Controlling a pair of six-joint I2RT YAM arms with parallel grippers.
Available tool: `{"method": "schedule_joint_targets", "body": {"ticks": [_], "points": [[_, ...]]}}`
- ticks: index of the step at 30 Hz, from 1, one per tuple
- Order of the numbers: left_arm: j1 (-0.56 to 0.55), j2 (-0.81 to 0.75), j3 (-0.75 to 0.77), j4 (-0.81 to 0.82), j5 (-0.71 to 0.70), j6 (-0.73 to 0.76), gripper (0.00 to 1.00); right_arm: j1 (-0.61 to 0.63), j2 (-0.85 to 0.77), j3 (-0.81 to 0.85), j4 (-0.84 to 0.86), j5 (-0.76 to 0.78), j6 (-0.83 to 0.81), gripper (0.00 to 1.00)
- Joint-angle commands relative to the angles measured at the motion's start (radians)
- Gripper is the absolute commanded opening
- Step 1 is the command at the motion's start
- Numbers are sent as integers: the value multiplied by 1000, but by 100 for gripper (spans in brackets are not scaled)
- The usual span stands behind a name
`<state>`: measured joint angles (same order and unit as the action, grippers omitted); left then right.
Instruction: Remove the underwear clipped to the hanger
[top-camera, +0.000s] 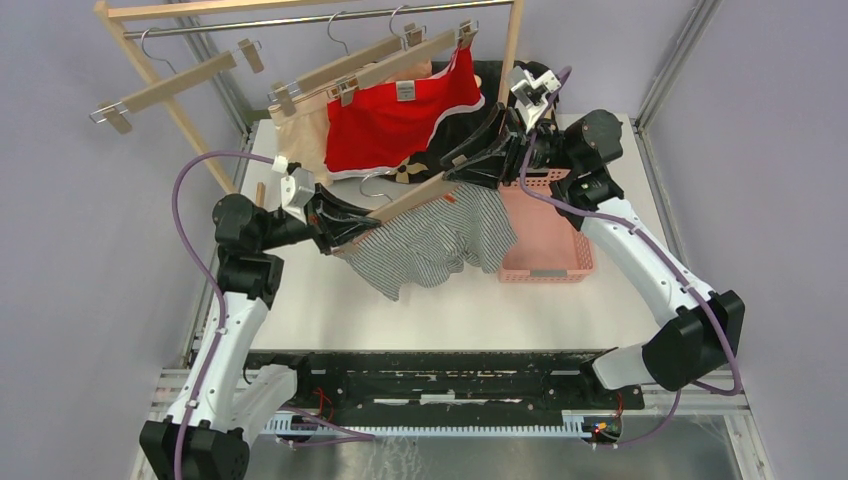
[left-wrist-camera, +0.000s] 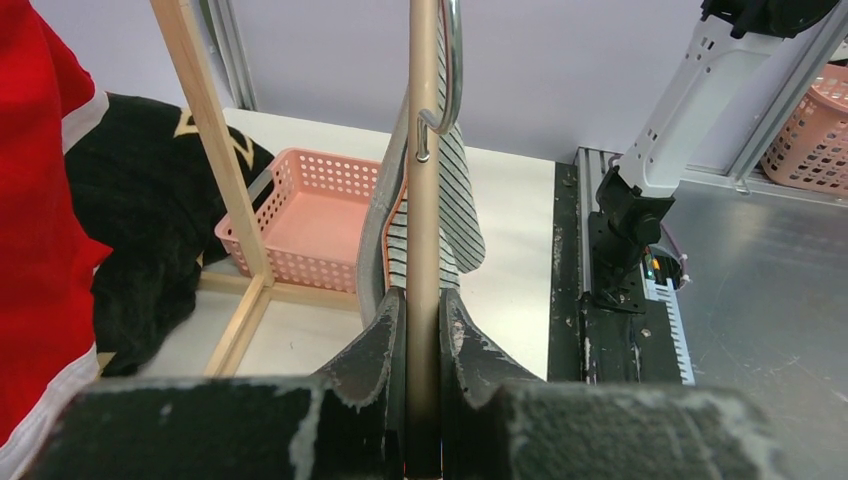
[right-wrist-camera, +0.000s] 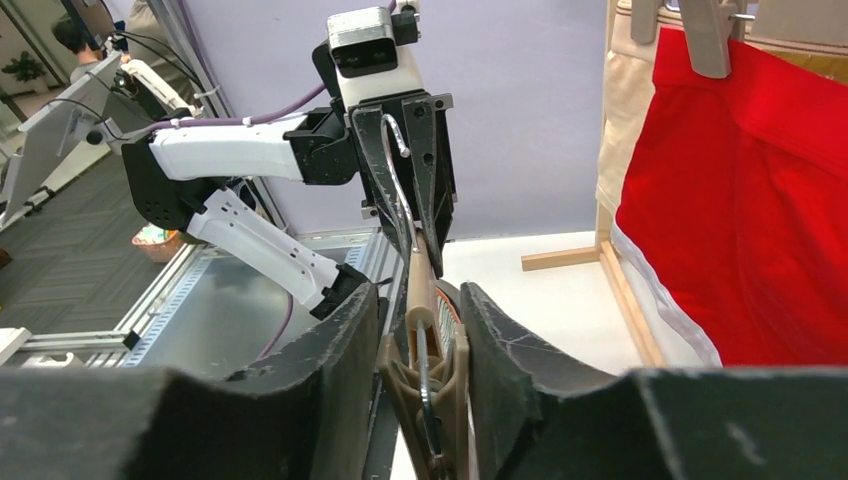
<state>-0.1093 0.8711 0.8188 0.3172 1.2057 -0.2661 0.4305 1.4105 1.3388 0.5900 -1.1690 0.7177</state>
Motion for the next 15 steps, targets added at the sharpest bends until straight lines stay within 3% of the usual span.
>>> {"method": "schedule_joint_targets", "body": {"ticks": [1,4,7,13,14,15], "points": [[-5,-23,11,57,-29,-42,3,3,-27,26,-13,-8,-33,37],[-6,-22,12,57,-36,-47,3,3,-26,26,-54,-10,-56,24],[-8,-26,15,58,-46,-48,3,3,-32,26,-93,1,-87,2],[-9,-34,14,39,-70,-34,3,4,-59,20,-180,41,-164,1],[-9,-32,15,39,-70,-33,3,3,-63,14,-184,51,-170,14],[-9,-29,16,39,-70,-33,3,3,-74,9,-193,69,-183,43]]}}
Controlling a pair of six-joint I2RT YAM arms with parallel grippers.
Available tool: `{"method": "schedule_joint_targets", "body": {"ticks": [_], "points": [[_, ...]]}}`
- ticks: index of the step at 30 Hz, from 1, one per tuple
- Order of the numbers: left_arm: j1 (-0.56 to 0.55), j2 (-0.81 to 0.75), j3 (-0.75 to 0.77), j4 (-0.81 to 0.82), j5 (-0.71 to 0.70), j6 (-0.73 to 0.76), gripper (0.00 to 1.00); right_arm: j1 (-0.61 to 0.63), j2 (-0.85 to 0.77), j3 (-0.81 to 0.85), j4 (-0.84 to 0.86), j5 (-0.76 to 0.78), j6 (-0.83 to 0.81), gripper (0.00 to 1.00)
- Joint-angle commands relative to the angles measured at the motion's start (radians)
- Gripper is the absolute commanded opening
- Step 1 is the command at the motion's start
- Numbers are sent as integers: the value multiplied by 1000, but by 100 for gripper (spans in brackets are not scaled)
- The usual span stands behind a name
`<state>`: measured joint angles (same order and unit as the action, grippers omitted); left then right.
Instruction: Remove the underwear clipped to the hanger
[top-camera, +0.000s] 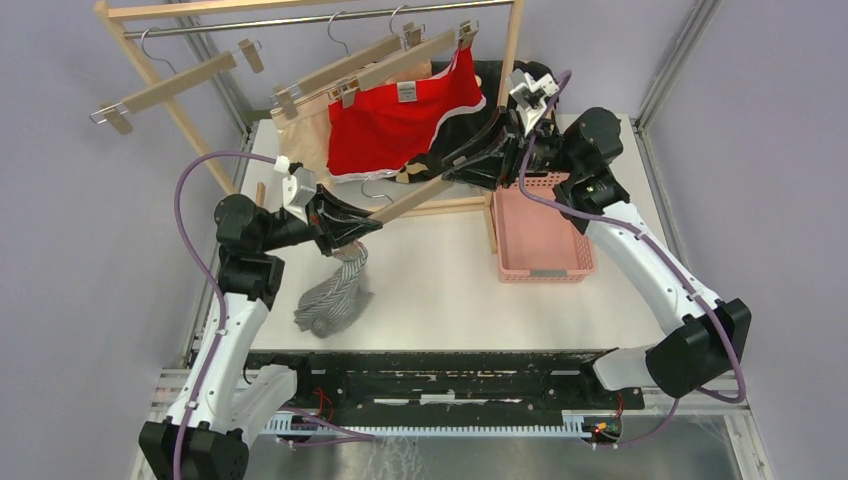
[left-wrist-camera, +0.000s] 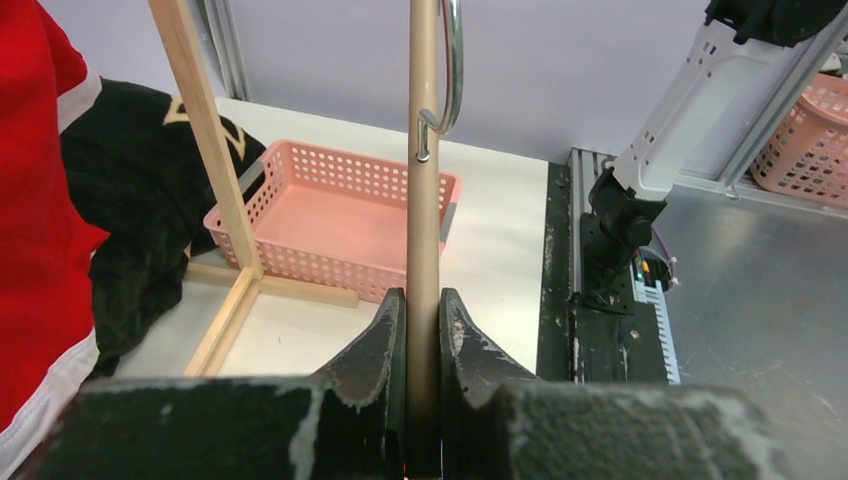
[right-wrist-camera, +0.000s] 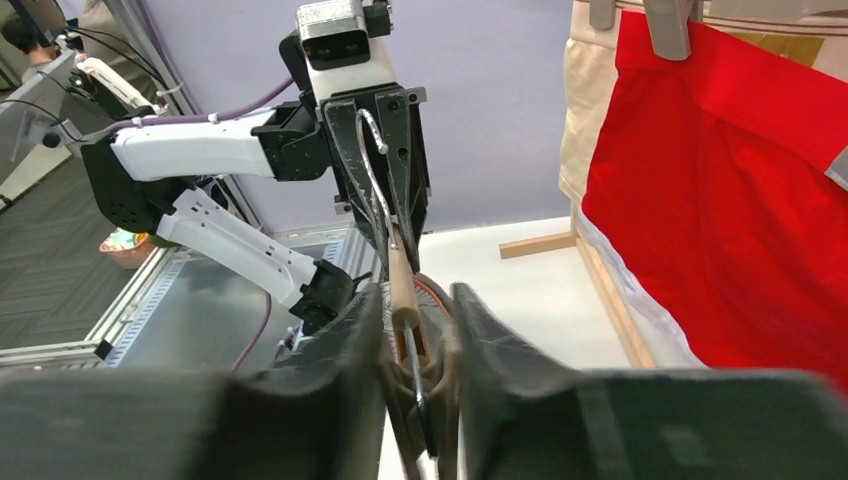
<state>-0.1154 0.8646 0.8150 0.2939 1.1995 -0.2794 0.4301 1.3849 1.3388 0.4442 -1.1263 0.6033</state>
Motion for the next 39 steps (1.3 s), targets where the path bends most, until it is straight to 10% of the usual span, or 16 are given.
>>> {"method": "schedule_joint_targets", "body": {"ticks": [1,3,6,24,35,39], "points": [[-2,-19,22,63,-64,-20,3,4,-60,0,-60,57,-87,65],[-2,-13,22,69,-64,-25,3,4,-90,-30,-76,115,-134,95],[-3,-11,7,124,-72,-62,3,5,-133,-87,-77,189,-176,100],[-152,40,-47,407,-281,-292,3,59,18,-389,915,332,290,88],[-251,90,-59,470,-392,-325,3,82,37,-350,978,353,343,84],[-273,109,-68,526,-397,-355,3,89,51,-325,950,340,339,66]]}}
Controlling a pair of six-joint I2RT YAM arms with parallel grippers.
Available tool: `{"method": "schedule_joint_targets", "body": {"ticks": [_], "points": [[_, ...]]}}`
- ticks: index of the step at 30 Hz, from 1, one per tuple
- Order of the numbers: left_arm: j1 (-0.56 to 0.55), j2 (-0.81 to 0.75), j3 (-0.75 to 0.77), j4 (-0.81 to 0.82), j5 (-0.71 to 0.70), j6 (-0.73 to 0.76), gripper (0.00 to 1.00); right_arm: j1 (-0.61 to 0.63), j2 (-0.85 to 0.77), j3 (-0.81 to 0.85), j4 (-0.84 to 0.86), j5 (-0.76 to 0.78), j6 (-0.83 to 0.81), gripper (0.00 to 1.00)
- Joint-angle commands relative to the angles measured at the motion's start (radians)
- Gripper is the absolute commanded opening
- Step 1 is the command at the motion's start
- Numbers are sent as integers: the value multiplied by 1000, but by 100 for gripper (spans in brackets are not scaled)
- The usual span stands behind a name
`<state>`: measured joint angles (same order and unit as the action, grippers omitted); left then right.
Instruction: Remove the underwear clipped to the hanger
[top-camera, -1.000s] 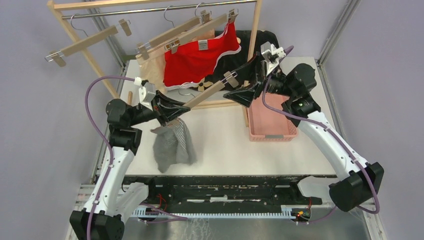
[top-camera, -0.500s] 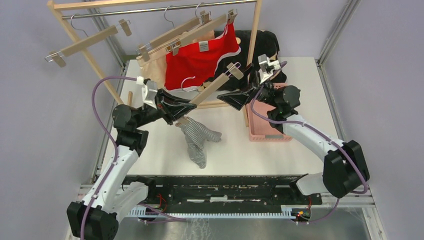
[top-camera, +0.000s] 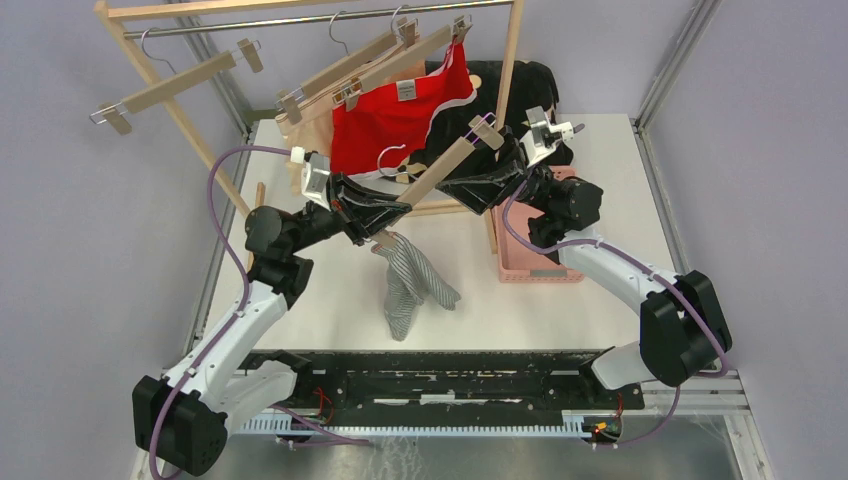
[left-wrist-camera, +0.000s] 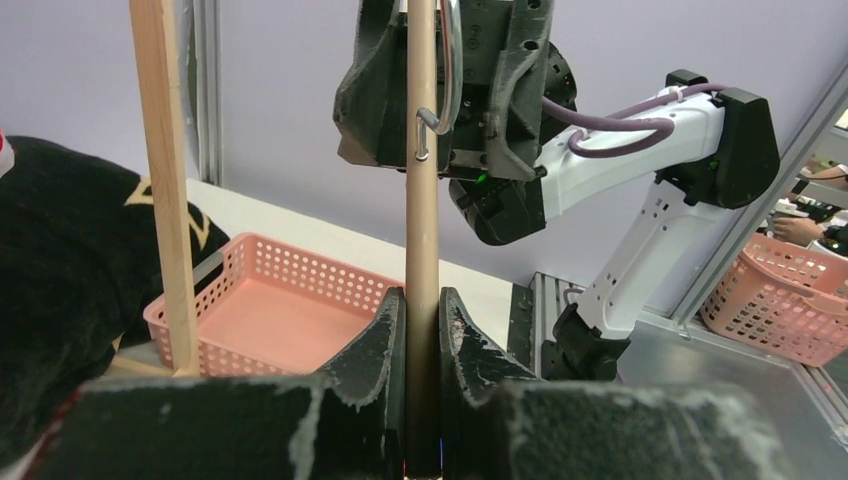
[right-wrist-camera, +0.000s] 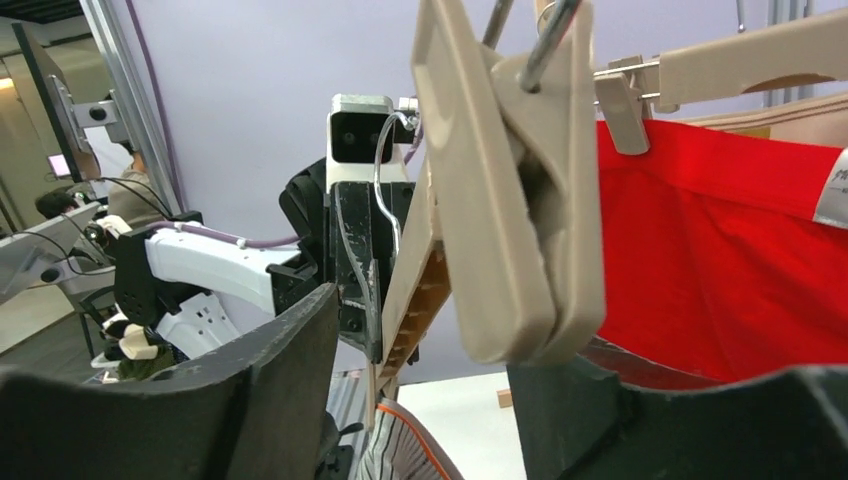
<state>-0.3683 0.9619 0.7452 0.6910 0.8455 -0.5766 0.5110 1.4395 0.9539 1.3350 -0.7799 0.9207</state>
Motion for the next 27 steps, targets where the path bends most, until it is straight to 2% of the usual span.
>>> {"method": "schedule_joint_targets", "body": {"ticks": [1,2,7,9,11,13,14,19,20,22,23,27], "points": [[-24,18,1,138,-42,-65,3,10,2,69,59,-13,26,60],[-29,25,2,146,-41,-69,3,11,6,76,59,-19,30,57],[-43,43,-2,163,-38,-69,3,13,10,93,55,-23,35,54],[-47,44,-7,171,-44,-71,3,14,10,98,43,-22,31,49],[-51,45,-14,191,-47,-77,3,16,12,104,34,-27,30,36],[-52,45,-26,215,-58,-87,3,18,12,109,24,-33,30,11],[-53,44,-32,228,-64,-92,3,19,12,108,18,-30,28,3],[-60,49,-44,262,-88,-118,3,20,-13,83,-19,-19,-22,1],[-61,49,-43,256,-90,-120,7,20,-20,74,-17,-15,-33,1],[-60,43,-44,231,-97,-108,31,22,-38,56,-11,-9,-55,1],[-61,38,-44,207,-95,-92,37,22,-48,45,-7,-5,-66,1],[-61,-4,-40,58,-131,-3,45,22,-86,20,-48,30,-107,1]]}}
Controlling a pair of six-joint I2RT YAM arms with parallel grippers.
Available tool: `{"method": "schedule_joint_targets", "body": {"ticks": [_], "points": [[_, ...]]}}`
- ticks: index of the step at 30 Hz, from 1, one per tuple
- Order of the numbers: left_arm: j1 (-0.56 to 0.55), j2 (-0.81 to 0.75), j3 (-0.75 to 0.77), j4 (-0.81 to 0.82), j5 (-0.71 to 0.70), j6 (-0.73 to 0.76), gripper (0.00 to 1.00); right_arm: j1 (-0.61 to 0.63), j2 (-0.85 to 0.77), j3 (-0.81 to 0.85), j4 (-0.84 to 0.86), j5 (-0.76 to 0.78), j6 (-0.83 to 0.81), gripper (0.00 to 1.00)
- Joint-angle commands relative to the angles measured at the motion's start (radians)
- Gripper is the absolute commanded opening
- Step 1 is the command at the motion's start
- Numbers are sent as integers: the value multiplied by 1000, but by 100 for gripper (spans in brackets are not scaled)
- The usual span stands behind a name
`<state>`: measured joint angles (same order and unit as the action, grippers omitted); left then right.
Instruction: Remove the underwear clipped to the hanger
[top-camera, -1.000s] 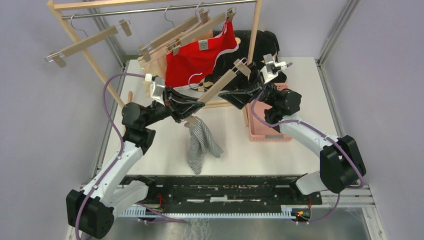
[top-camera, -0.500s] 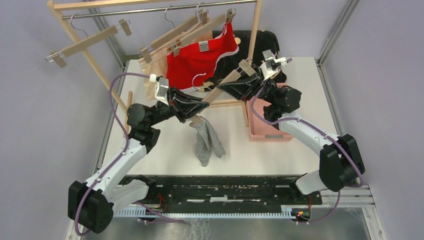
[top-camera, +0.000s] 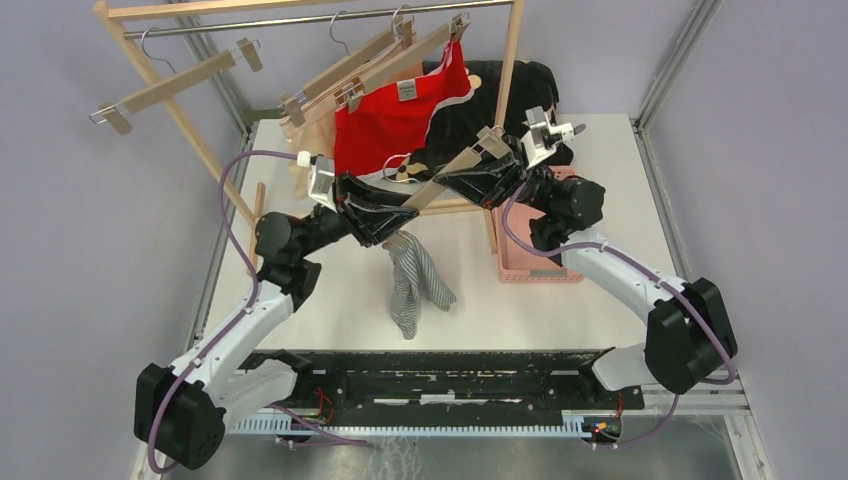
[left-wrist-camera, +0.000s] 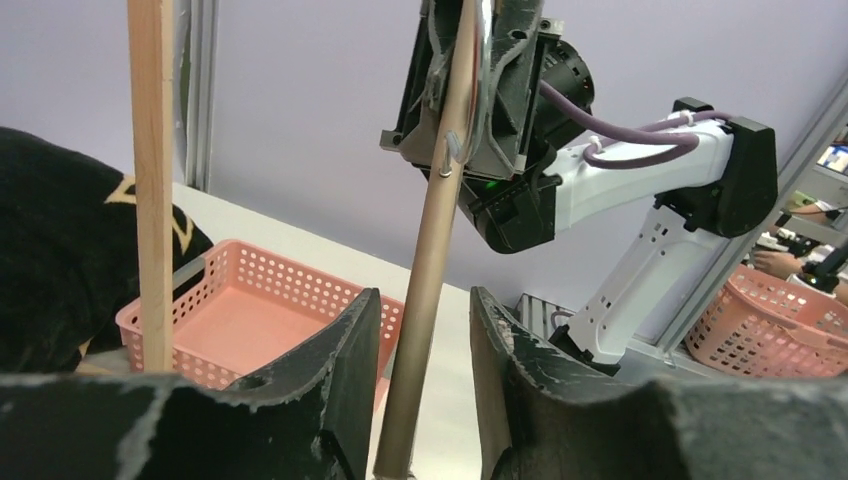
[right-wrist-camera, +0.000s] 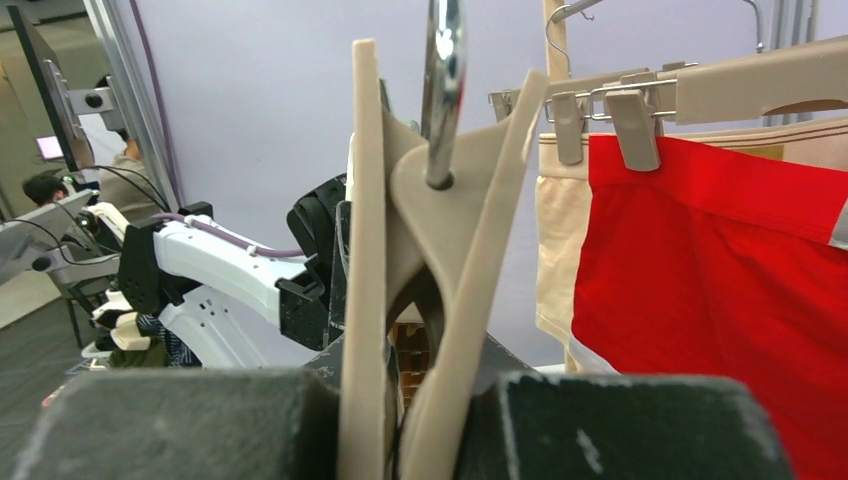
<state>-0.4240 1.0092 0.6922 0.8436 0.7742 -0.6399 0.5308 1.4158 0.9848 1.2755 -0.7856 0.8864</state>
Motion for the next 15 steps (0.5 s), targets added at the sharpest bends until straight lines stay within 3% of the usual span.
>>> {"method": "schedule_joint_targets", "body": {"ticks": [1,8,15], "points": [[-5,-66,13,-140,-73,89,45,2,-68,-14,6,39,-74,1],[-5,-174,-28,-382,-213,242,58,2,-55,-8,32,60,-40,1],[-5,-208,-75,-421,-284,271,62,2,-20,14,107,30,44,1]]}}
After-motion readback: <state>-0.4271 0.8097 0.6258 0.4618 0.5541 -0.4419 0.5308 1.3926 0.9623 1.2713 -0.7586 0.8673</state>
